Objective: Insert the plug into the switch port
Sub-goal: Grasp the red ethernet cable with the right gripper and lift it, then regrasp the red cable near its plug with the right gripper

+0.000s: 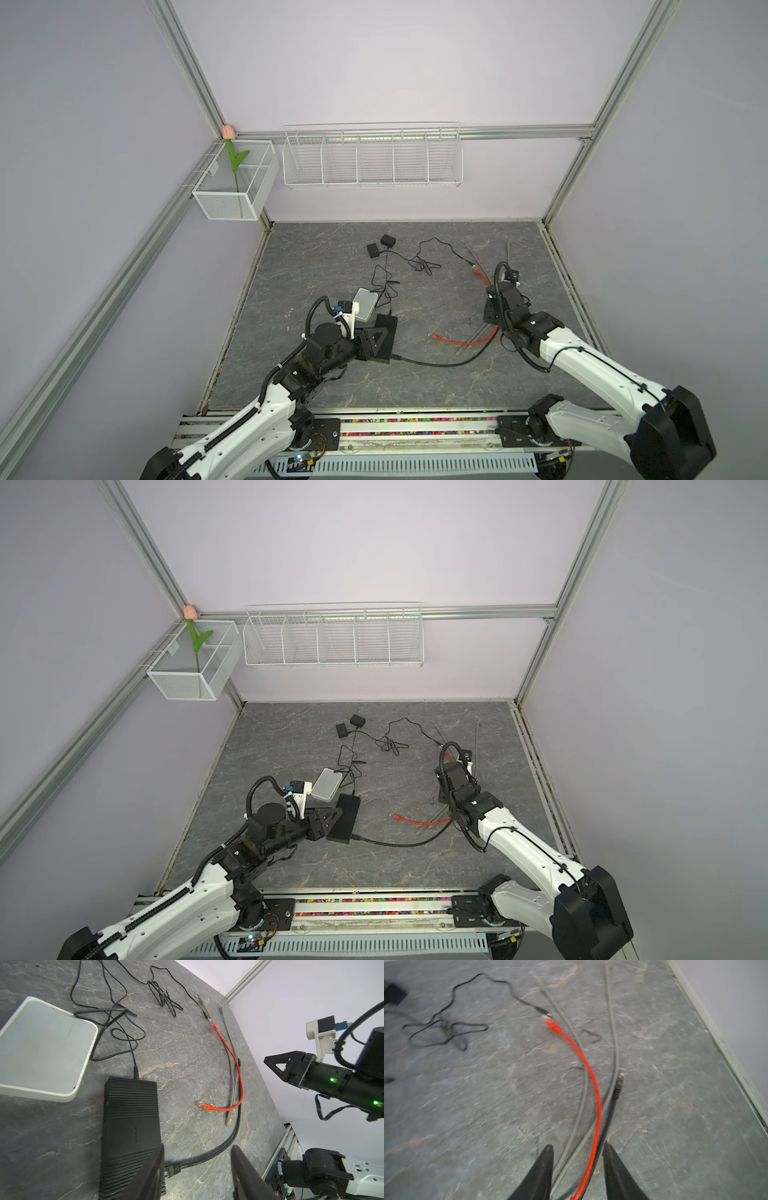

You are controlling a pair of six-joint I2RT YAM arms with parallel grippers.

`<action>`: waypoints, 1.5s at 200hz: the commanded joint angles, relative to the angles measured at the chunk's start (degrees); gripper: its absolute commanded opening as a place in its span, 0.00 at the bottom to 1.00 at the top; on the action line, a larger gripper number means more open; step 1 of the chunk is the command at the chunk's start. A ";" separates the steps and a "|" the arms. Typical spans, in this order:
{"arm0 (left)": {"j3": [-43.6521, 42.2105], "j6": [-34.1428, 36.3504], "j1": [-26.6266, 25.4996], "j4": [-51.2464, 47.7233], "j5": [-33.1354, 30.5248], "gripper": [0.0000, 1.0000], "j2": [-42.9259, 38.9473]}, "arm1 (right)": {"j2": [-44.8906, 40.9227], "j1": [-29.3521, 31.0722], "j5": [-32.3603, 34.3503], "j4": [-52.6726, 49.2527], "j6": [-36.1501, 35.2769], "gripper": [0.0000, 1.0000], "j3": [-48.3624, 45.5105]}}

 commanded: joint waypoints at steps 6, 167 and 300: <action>0.09 -0.91 1.64 -2.32 -2.37 0.51 3.19 | 6.48 6.53 -14.15 0.76 -16.66 0.48 6.32; 0.40 -0.54 5.49 -2.63 1.88 0.51 2.64 | 29.89 13.69 -27.05 -20.12 -31.46 0.44 20.22; 0.26 -0.41 5.55 -4.53 1.53 0.51 -0.43 | 36.51 12.18 -23.66 -21.33 -29.57 0.32 20.01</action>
